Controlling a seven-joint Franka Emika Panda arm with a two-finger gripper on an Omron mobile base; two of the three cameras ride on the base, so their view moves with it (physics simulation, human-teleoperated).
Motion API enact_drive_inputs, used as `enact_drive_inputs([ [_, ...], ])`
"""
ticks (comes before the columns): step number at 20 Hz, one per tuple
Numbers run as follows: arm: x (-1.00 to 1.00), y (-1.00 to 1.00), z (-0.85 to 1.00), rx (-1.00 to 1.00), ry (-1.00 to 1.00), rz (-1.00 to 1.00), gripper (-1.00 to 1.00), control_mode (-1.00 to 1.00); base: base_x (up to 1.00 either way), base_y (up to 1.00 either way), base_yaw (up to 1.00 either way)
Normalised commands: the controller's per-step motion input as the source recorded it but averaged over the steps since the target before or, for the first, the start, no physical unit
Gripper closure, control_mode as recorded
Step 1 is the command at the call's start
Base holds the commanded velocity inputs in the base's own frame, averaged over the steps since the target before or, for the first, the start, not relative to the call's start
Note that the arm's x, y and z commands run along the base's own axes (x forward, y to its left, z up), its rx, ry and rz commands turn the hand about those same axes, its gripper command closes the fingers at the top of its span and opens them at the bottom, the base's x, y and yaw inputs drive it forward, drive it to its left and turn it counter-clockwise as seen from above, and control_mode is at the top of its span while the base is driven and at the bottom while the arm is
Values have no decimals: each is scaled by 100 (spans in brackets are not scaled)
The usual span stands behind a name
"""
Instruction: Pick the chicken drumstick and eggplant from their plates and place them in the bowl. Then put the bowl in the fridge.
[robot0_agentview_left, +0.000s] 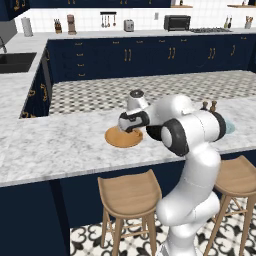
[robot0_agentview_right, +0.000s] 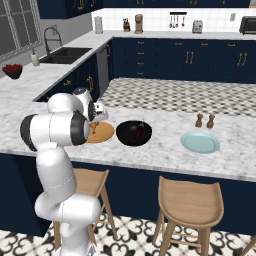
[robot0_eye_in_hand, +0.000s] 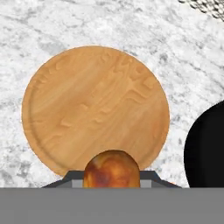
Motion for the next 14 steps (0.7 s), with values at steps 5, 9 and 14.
enact_drive_inputs([
  [5, -8, -73, 58, -4, -1, -6, 100, -100, 0, 0, 0],
  [9, 0, -95, 26, 0, 3, 0, 100, -100, 0, 0, 0],
  [14, 0, -83, -1, 2, 1, 0, 100, -100, 0, 0, 0],
])
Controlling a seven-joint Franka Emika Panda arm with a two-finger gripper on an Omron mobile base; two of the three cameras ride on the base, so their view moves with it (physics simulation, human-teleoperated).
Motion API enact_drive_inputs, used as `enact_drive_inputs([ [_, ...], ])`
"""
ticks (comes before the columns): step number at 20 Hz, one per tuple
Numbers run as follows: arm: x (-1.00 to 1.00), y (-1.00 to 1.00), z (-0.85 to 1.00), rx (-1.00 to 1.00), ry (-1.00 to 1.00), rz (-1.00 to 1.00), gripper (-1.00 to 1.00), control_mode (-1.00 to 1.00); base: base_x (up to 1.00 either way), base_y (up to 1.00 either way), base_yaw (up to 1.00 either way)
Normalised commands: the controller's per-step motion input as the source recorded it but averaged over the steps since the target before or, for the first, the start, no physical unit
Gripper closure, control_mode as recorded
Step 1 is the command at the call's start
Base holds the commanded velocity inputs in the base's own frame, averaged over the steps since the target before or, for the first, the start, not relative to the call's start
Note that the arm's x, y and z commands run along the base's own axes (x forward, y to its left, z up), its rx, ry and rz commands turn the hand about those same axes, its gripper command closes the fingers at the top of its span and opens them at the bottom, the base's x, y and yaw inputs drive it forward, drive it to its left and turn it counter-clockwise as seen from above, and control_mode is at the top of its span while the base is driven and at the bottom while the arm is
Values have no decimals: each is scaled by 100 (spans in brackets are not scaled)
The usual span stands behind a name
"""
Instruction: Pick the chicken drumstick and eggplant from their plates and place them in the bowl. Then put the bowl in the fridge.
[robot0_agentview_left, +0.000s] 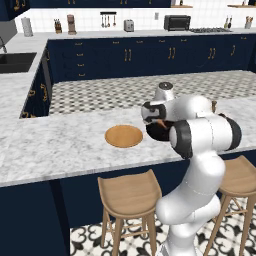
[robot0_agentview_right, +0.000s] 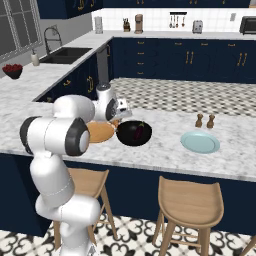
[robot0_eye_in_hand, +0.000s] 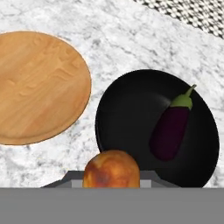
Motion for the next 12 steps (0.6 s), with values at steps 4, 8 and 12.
enact_drive_inputs([
  [4, 29, -56, -19, 6, 4, 2, 100, -100, 0, 0, 0],
  [8, 43, -42, -42, 2, 8, 5, 100, -100, 0, 0, 0],
  [12, 45, -22, -44, 0, 5, 4, 100, -100, 0, 0, 0],
])
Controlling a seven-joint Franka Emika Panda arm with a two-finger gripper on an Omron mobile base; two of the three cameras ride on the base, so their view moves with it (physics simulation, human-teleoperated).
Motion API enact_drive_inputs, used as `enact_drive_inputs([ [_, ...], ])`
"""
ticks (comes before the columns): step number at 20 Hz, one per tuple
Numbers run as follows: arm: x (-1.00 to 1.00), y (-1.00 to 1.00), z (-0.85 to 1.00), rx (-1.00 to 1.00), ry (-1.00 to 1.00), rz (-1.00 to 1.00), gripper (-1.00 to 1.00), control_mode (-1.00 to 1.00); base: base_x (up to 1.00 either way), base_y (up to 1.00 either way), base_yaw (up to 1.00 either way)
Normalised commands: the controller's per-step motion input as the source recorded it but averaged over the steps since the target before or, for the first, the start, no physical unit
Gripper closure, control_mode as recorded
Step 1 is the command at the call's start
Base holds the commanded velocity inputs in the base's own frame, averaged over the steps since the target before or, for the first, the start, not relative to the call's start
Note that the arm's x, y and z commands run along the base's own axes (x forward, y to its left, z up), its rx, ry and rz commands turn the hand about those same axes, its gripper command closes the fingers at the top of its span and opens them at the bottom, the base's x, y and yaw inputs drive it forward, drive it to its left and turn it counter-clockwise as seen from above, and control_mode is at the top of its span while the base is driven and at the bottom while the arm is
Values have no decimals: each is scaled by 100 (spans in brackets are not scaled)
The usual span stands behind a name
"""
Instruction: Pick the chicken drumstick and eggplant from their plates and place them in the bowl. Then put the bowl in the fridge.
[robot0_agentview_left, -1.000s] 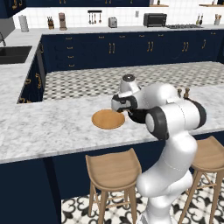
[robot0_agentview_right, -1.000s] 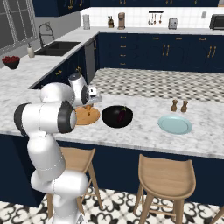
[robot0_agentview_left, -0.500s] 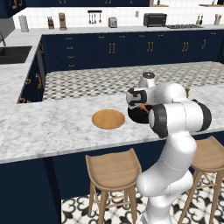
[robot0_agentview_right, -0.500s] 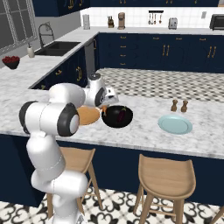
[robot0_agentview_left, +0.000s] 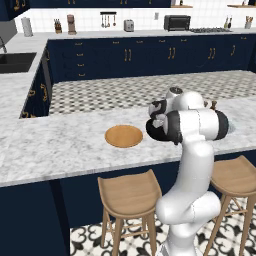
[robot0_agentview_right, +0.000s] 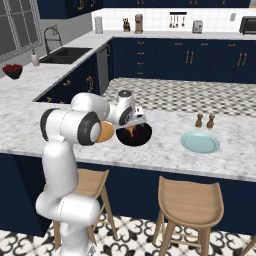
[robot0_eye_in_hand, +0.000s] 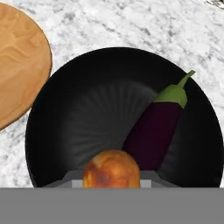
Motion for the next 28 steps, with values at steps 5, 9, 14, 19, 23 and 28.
enact_drive_inputs([
  [5, 42, -2, -36, 0, 8, 0, 100, -100, 0, 0, 0],
  [9, 32, 0, -33, 0, 2, 0, 100, -100, 0, 0, 0],
  [14, 28, 0, -32, 0, 3, 0, 100, -100, 0, 0, 0],
  [19, 16, 0, -21, 0, 1, 0, -100, -100, 0, 0, 0],
  [23, -20, 0, 1, 0, -1, 0, -100, -100, 0, 0, 0],
  [28, -36, 7, 19, -2, -9, 0, -100, -100, 0, 0, 0],
])
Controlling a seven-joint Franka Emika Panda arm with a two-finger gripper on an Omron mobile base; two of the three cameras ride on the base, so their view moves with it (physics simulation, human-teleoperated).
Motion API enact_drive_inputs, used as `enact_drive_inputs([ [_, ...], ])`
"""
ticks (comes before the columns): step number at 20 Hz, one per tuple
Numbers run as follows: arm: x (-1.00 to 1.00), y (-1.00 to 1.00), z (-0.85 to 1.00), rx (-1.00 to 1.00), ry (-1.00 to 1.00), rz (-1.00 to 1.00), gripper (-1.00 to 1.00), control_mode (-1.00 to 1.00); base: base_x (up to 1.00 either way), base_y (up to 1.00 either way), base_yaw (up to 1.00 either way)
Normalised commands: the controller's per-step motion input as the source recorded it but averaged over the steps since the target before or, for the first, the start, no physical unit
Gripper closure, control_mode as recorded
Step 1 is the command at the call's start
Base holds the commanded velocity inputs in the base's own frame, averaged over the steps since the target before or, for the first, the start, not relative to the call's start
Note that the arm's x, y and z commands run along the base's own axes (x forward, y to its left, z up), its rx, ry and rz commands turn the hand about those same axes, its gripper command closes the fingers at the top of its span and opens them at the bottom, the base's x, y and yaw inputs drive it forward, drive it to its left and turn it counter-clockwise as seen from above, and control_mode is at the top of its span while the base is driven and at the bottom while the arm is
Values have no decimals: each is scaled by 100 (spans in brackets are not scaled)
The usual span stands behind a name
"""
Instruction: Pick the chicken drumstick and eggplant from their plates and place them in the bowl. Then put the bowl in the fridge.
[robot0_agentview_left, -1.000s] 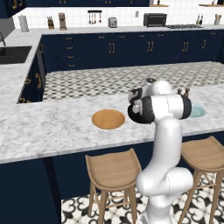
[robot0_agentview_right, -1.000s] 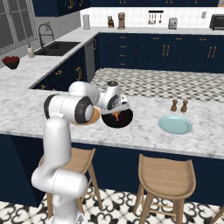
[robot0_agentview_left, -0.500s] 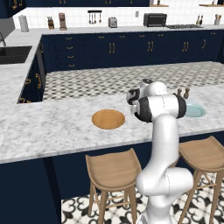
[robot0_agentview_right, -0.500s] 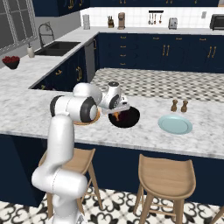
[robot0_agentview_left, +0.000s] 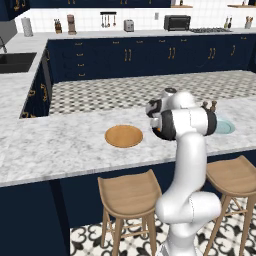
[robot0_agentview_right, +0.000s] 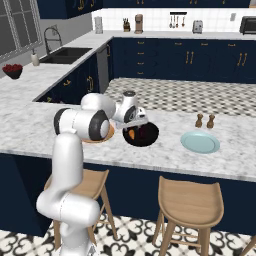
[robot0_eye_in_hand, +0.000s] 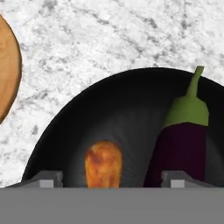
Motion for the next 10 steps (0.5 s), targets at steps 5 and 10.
enact_drive_inputs([
  [5, -63, 9, 56, -3, -3, -6, -100, -100, 0, 0, 0],
  [10, -59, 2, 68, -2, 1, -21, -100, -100, 0, 0, 0],
])
